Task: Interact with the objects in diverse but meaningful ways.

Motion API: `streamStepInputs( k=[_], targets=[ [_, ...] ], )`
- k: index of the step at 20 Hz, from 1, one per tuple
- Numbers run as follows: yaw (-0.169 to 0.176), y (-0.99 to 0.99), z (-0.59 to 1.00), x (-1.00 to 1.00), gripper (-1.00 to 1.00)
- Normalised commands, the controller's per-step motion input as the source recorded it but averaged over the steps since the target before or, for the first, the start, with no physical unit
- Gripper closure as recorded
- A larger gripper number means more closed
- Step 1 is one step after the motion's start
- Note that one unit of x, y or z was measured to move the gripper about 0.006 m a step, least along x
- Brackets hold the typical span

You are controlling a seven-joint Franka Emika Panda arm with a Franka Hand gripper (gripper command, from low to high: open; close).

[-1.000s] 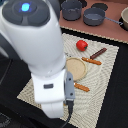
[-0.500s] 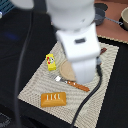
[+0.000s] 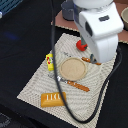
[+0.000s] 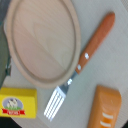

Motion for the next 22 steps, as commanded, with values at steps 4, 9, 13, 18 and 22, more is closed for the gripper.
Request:
streamStepInputs(
  k=[4,9,13,18,22],
  targets=[
    [0.000,0.78,-0.10,0.46,-1.00],
    [0.000,0.74,-0.41,0.37,-1.00],
    [0.000,0.57,-0.53,0.29,-1.00],
    [0.000,0.29,-0.29,0.47,-1.00],
    [0.000,0.03,0.00,0.74,-1.00]
  ],
)
